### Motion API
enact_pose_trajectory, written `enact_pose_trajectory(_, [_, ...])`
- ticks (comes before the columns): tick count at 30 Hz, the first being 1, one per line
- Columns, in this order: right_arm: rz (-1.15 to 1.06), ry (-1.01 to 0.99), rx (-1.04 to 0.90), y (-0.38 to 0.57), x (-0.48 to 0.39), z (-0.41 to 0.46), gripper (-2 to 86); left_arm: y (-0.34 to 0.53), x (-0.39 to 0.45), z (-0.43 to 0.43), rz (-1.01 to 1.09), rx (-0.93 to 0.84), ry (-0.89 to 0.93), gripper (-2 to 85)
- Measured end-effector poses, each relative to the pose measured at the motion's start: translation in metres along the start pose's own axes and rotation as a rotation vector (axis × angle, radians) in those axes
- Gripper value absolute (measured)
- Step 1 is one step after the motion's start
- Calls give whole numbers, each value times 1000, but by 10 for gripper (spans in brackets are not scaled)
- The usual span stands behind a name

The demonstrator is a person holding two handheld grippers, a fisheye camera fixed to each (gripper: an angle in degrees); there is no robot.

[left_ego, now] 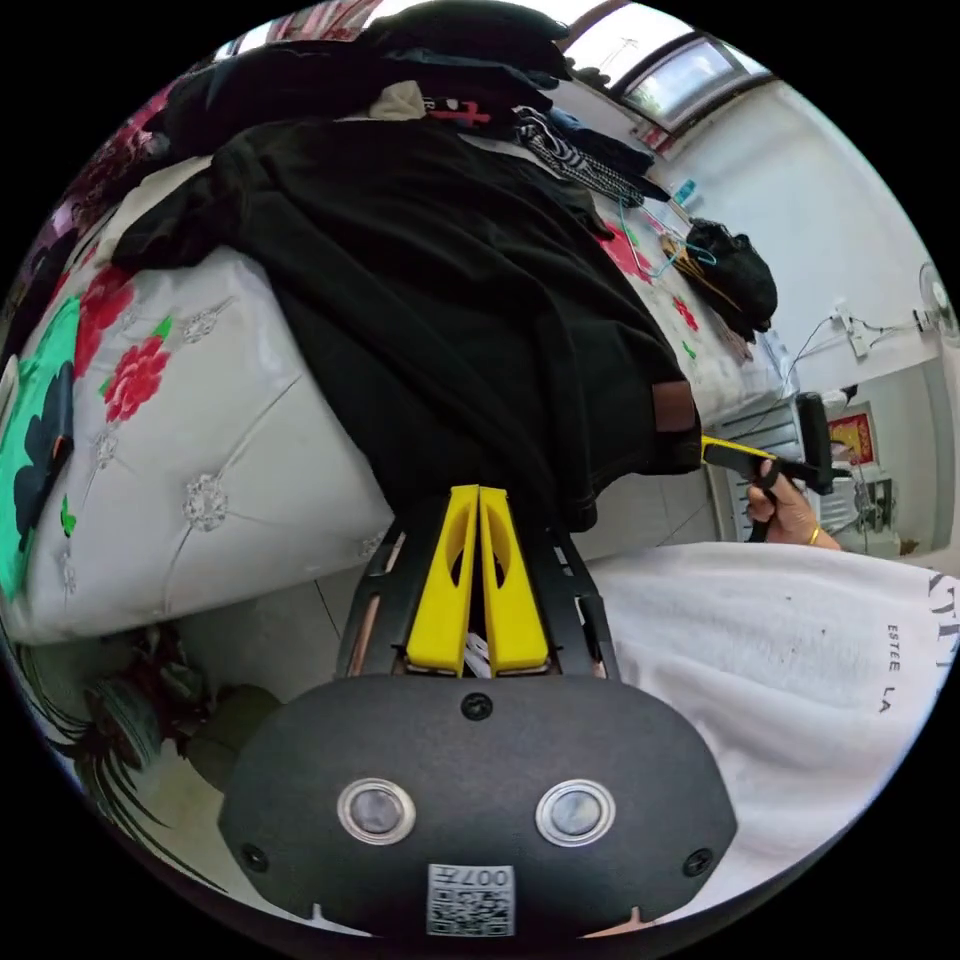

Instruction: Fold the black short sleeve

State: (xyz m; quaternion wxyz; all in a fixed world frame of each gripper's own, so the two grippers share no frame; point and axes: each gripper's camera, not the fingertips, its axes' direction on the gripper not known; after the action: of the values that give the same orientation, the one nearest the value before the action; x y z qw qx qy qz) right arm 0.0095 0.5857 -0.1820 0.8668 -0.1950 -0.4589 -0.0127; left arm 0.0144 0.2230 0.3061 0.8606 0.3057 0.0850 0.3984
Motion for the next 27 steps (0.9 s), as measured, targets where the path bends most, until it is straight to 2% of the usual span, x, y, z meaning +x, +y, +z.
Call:
enact_pose_trajectory(3, [1, -22, -38, -10, 8, 17, 96, 26, -31, -36, -116, 134, 42, -9])
enact_pose_trajectory(6, [-15, -19, -49, -18, 12, 23, 84, 64, -71, -72, -263, 222, -30, -9])
enact_pose_trajectory(8, [-40, -44, -24, -20, 15, 18, 84, 83, -80, -84, -279, 245, -68, -7])
enact_pose_trajectory(11, [-60, -68, 6, -19, 22, 10, 90, 109, -84, -93, -304, 278, -246, 2])
enact_pose_trajectory(13, [-61, -83, 15, -20, 28, 11, 93, 123, -94, -86, -336, 304, -187, 47])
enact_pose_trajectory(15, [-61, -114, -9, -24, 34, 18, 96, 126, -103, -57, -353, 259, 10, 113])
enact_pose_trajectory(18, [-37, -149, -54, -34, 41, 39, 93, 112, -70, -19, -228, 206, 85, 137])
enact_pose_trajectory(23, [-20, -91, -142, -49, 47, 73, 48, 67, -14, 57, -81, 47, 35, 141])
enact_pose_trajectory(25, [-33, -93, -143, -49, 51, 73, 30, 48, -10, 85, -89, -44, -47, 89])
enact_pose_trajectory(26, [-51, -107, -136, -48, 54, 70, 21, 39, -13, 97, -110, -88, -129, 19])
enact_pose_trajectory(27, [-58, -111, -131, -47, 56, 68, 17, 36, -20, 100, -131, -108, -177, 10])
